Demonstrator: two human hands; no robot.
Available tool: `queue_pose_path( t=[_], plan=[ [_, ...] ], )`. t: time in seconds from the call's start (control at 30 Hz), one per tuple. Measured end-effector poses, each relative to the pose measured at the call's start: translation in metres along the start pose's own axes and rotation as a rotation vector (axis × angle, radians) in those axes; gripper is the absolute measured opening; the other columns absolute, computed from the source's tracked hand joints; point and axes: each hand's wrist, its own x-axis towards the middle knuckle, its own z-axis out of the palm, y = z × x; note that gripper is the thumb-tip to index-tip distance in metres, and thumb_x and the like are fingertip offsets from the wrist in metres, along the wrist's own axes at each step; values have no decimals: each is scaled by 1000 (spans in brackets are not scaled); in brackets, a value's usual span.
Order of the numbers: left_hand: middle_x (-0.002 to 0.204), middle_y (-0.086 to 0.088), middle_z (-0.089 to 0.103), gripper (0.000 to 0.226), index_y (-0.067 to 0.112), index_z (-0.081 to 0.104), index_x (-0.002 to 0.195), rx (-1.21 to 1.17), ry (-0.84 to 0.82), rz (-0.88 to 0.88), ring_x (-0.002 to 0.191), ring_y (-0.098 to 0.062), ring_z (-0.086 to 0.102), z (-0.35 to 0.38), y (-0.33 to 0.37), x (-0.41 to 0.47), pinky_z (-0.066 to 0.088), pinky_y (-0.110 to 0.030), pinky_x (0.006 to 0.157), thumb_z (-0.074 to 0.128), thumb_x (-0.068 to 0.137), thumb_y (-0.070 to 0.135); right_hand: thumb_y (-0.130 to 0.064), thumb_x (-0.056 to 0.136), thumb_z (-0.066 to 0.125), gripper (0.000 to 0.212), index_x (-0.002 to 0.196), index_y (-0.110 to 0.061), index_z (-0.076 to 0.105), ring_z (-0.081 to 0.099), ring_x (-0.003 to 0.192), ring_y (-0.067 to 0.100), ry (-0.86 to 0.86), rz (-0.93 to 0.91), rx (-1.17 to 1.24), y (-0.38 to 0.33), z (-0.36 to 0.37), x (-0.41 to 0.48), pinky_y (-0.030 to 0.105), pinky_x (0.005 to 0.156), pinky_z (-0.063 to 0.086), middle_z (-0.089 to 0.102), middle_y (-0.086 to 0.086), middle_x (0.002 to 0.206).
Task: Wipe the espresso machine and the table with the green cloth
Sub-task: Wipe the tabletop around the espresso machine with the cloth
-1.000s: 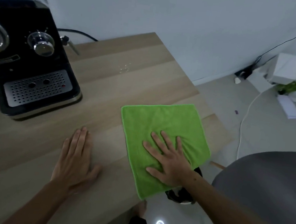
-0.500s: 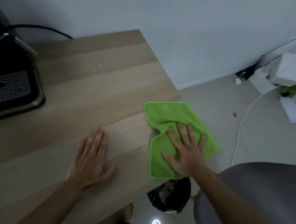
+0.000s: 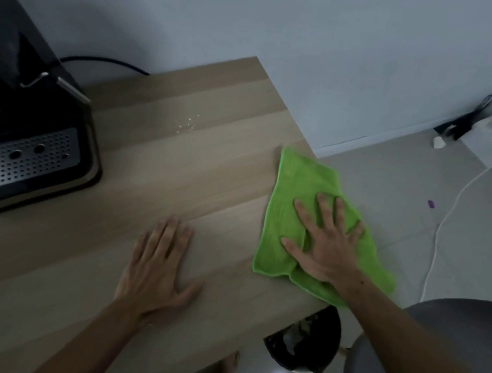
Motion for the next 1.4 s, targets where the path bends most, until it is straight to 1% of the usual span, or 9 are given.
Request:
queue_pose_path(
  t=[0.13,0.23,0.33,0.43,0.53,0.6,0.83,1.1,1.4],
  plan=[
    [155,-8,24,93,23,26,149,15,-31,-62,141,-31,19,-6,-22,8,15,-51,110,40,72,74,-86,72,5,84,146,-48,-8,-13,144,41,-20,-84,37,-47,7,-23,75,102,-3,-14,5,160],
    [155,-7,26,91,24,28,148,12,-27,-32,141,-31,22,-7,-27,9,19,-52,109,40,73,74,-84,78,14,82,149,-42,16,9,143,46,33,-283,7,-85,18,-45,79,99,8,13,11,160],
    [154,-7,27,89,24,28,148,4,-3,-2,139,-31,24,-8,-30,10,18,-52,110,40,74,73,-84,77,20,81,148,-48,6,-7,145,40,-10,-391,-2,-79,16,-30,75,103,14,-2,4,161],
    [153,-7,30,89,25,30,147,-25,5,29,138,-32,26,-7,-34,11,16,-53,109,42,73,73,-85,73,20,84,147,-49,2,-10,146,36,6,-111,78,-64,5,12,67,109,19,-10,-1,161],
    [152,-7,32,90,25,33,146,-40,0,50,137,-33,27,-7,-39,15,17,-58,107,42,72,75,-82,75,15,83,147,-47,-7,-14,146,34,-22,166,80,-73,-3,38,70,108,7,-13,-1,161],
    [151,-8,33,91,25,35,145,-45,0,59,136,-34,29,-6,-41,17,18,-59,106,43,70,75,-81,73,8,84,147,-45,-11,-15,145,36,-22,138,42,-93,0,26,72,107,3,-14,1,161],
    [152,-8,34,91,26,34,145,-81,15,54,137,-37,31,-8,-42,17,17,-59,106,44,69,75,-81,77,22,80,148,-48,6,-4,147,35,25,-195,-11,-119,12,-7,75,102,9,1,0,162],
    [152,-7,34,97,22,34,146,-97,7,32,139,-33,26,-9,-44,17,15,-57,107,46,67,77,-79,80,20,78,147,-47,-4,-11,146,33,-6,205,88,-92,-15,94,75,105,2,-10,-2,161],
    [153,-4,31,102,22,34,146,-92,-55,-52,141,-32,26,-17,-36,21,13,-61,107,50,61,76,-87,72,6,83,146,-50,-6,-10,146,36,-13,-253,-54,-99,-6,76,74,103,0,-10,-1,161]
  ],
)
